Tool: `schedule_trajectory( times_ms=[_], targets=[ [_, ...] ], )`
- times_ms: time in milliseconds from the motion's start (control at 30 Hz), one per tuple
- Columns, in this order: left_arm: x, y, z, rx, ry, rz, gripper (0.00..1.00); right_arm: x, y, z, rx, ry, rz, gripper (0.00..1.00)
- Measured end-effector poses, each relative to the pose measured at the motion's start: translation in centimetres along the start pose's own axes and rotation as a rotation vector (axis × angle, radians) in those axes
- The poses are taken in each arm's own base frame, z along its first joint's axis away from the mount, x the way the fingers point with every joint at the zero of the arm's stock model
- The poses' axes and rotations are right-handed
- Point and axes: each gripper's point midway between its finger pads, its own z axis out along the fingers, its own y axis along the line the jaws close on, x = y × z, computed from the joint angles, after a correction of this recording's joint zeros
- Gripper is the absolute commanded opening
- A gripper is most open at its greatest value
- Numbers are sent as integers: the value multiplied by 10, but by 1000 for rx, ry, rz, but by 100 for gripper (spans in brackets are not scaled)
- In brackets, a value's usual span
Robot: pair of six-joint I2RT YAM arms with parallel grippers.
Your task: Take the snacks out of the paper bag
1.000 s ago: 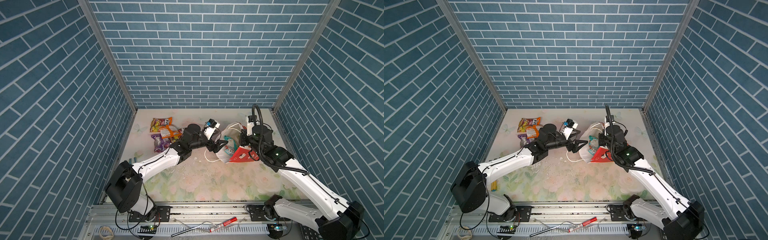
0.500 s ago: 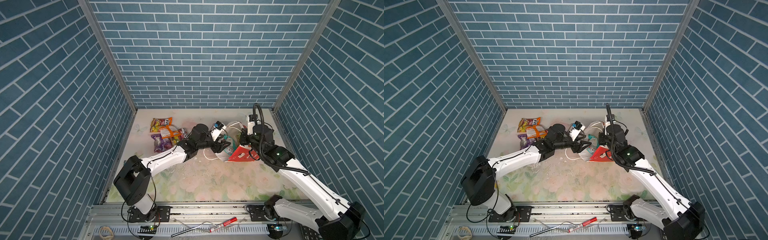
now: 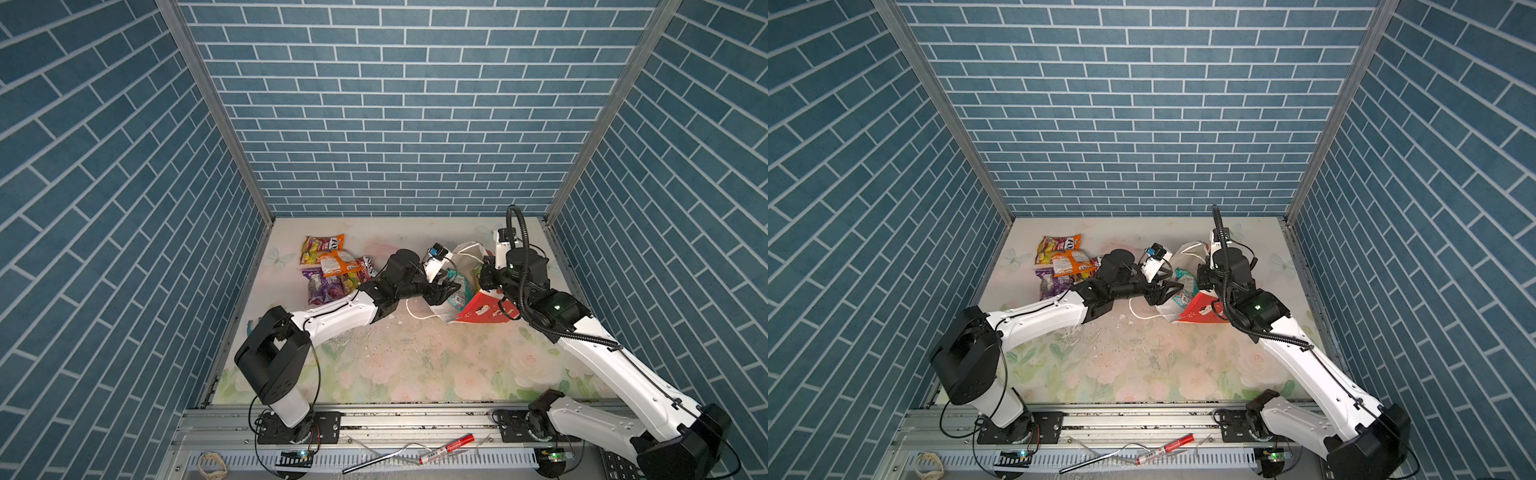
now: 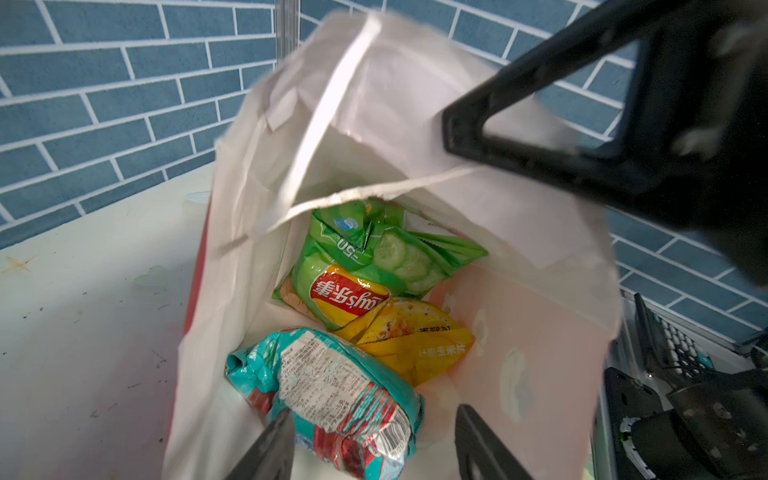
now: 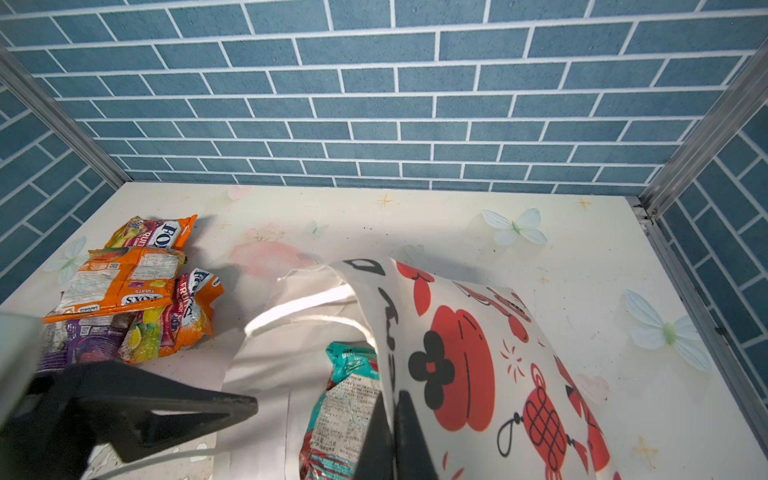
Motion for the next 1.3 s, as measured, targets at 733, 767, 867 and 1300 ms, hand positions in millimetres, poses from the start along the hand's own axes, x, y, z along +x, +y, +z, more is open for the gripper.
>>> schedule_trajectory(
  times_ms=[733, 767, 867, 1300],
  targets=[
    [19, 30, 18, -140, 76, -262, 60, -2, 4, -1, -25, -1, 2, 0],
    [21, 31, 18, -143, 80, -273, 60, -2, 4, -1, -24, -1, 2, 0],
    [20, 32, 18, -155, 80, -300, 60, -2, 4, -1, -22, -1, 2, 0],
    [22, 40, 16, -211, 97, -361, 67, -4, 5, 10, -10, -11, 3, 0]
  ],
)
